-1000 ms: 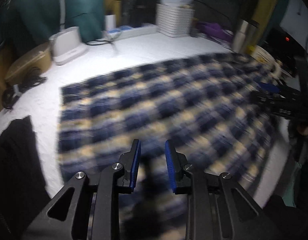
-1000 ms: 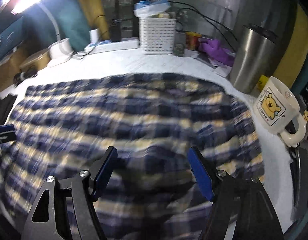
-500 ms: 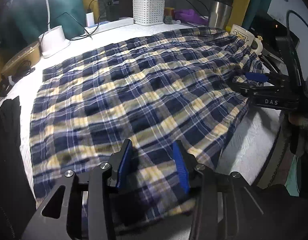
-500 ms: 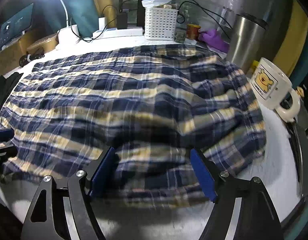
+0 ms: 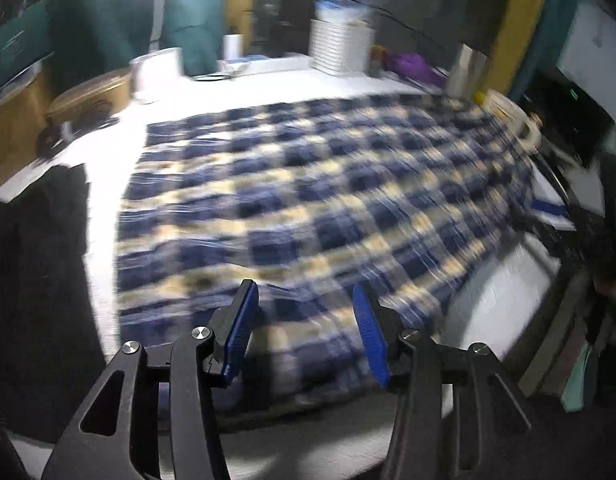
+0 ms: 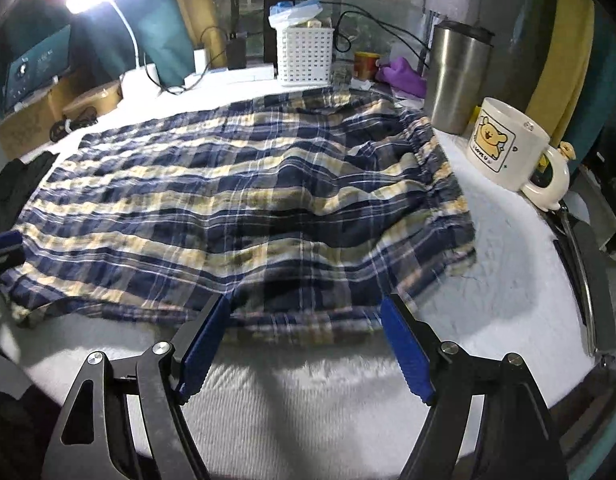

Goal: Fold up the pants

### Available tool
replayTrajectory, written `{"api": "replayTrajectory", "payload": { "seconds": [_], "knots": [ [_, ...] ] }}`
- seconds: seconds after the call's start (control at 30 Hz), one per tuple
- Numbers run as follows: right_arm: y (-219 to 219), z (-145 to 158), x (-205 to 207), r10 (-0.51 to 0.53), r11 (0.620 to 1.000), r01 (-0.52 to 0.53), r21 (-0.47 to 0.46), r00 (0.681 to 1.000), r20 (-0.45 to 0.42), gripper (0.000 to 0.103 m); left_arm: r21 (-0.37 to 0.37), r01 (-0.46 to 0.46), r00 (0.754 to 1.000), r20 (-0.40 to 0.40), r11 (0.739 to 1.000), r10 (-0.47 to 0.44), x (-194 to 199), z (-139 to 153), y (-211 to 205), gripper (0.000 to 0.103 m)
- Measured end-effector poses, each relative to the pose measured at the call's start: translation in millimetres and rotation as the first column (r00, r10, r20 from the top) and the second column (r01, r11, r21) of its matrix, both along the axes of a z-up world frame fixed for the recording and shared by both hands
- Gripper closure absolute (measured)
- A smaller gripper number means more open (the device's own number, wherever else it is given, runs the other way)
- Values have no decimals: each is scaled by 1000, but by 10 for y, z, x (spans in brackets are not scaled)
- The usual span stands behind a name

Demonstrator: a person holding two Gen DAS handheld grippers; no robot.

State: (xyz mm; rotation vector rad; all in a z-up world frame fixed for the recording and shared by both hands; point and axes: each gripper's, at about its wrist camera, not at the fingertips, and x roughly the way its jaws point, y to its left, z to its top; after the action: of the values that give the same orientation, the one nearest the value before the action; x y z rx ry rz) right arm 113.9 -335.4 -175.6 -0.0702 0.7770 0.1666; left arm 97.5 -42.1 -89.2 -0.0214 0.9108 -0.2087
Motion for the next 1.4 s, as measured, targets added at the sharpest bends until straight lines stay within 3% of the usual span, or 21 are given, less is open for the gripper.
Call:
{"api": "replayTrajectory", "payload": {
  "seconds": [0.1, 0.27, 0.5, 0.93, 1.17, 1.23, 1.3, 1.4],
  "knots": [
    [-157, 53, -67, -32, 998, 32, 50, 999, 6, 16, 33, -69, 997, 32, 997, 68, 69, 74, 119, 54],
    [-448, 45, -21, -110, 985, 111, 130, 994, -12, 16, 130, -143, 989, 58, 981, 136, 166, 120, 171, 54],
    [-581, -92, 162, -107, 961, 116, 249, 993, -50, 16, 169, -154, 987, 62, 974, 145, 270, 161, 195, 54],
    [-587, -55, 631, -99, 938, 102, 331, 995, -26, 15, 166, -200, 980, 48, 966, 195, 424, 181, 255, 54],
    [-726, -59, 866, -107, 891, 110, 441, 994, -31, 16, 174, -237, 971, 37, 956, 235, 529, 186, 305, 54],
    [-713, -54, 913, -90, 883, 94, 459, 995, -31, 23, 186, -236, 972, 39, 954, 233, 555, 195, 288, 54],
    [-661, -69, 968, -67, 885, 79, 458, 997, -43, 47, 196, -241, 971, 45, 951, 236, 577, 211, 273, 54],
    [-627, -65, 1013, -50, 885, 64, 462, 998, -41, 68, 198, -249, 968, 51, 948, 244, 618, 232, 267, 54]
  ]
}}
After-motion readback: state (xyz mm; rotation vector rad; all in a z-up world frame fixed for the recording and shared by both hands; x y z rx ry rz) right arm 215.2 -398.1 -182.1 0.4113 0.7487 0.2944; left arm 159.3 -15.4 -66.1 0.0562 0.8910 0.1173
